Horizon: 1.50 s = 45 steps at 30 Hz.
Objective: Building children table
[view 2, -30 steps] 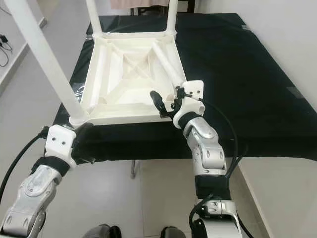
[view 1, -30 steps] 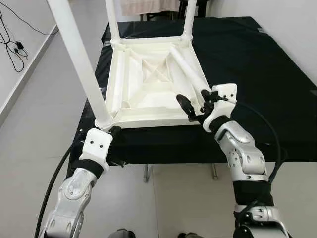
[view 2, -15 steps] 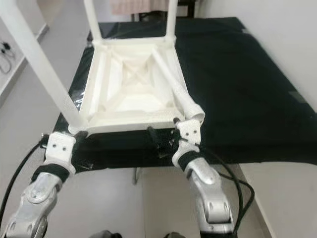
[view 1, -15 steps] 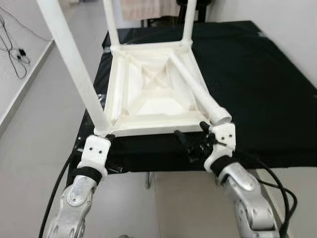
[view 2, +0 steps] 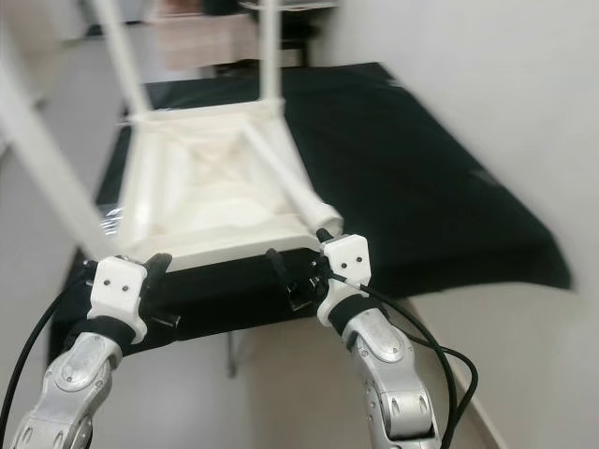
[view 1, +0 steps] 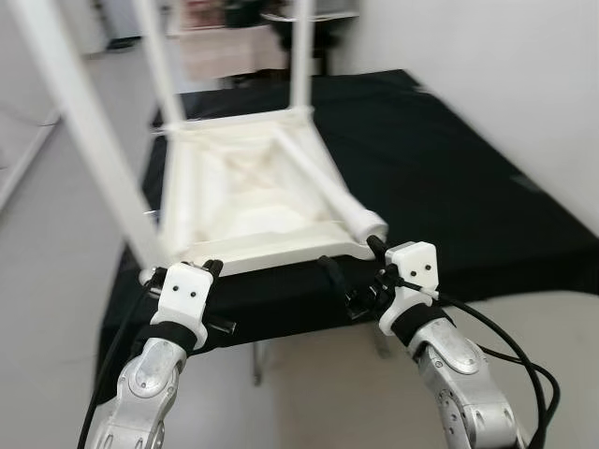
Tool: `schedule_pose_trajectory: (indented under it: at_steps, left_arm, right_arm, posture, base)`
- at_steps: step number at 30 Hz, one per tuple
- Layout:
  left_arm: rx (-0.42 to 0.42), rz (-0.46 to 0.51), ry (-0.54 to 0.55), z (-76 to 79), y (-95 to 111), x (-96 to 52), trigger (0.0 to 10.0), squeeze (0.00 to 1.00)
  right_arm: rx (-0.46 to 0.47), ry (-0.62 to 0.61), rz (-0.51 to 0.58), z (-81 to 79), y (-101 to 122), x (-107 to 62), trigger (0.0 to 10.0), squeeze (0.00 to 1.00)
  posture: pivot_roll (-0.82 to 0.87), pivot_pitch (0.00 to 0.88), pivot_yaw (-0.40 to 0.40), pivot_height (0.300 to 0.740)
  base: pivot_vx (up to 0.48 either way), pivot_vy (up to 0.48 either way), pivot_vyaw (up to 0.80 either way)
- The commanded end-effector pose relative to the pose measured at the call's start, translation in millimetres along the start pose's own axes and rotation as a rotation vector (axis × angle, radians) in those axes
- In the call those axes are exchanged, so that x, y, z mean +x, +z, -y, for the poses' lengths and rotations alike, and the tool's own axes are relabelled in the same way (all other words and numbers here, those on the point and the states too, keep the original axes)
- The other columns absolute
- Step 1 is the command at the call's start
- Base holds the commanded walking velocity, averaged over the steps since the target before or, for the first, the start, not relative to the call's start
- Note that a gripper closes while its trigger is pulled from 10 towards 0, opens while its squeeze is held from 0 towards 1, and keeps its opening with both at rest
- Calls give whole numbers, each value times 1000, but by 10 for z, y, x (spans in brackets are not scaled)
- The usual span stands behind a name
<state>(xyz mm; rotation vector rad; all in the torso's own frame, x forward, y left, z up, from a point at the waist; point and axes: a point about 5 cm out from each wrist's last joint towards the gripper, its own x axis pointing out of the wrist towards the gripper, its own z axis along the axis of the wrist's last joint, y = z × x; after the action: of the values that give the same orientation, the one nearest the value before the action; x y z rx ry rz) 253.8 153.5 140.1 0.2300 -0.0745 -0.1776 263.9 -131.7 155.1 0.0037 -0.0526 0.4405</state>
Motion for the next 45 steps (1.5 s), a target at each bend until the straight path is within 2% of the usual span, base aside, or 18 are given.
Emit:
schedule_pose_trajectory:
  at_steps: [1, 10, 13, 24, 32, 45]
  left_arm:
    - [1, -8, -8, -2, -34, 5, 10000, 0]
    - [9, -6, -23, 14, -27, 41, 10000, 0]
    - [14, 3, -31, 17, -7, 61, 10000, 0]
    - [10, 22, -49, 24, 21, 84, 10000, 0]
    - [-3, 17, -52, 29, 9, 106, 10000, 0]
    - [-10, 27, -44, 3, 21, 145, 10000, 0]
  right_arm:
    - [18, 0, -5, -16, -12, -17, 10000, 0]
    - [32, 21, 29, -16, 31, -3, 10000, 0]
    - [36, 37, 63, -22, 81, 22, 10000, 0]
    - [38, 37, 69, -15, 100, 49, 10000, 0]
    - [36, 35, 78, -4, 115, 80, 10000, 0]
    - [33, 17, 93, 19, 122, 118, 10000, 0]
  posture:
    - [-50, 57, 22, 740]
    - [-50, 53, 23, 740]
    - [-49, 56, 24, 740]
    - [-53, 62, 24, 740]
    - [-51, 50, 26, 740]
    - [-48, 40, 36, 740]
  base:
    - [0, 0, -800]
    - [0, 0, -761]
    - [0, 0, 0]
    - [0, 0, 0]
    - [0, -450, 0]
    - [0, 0, 0]
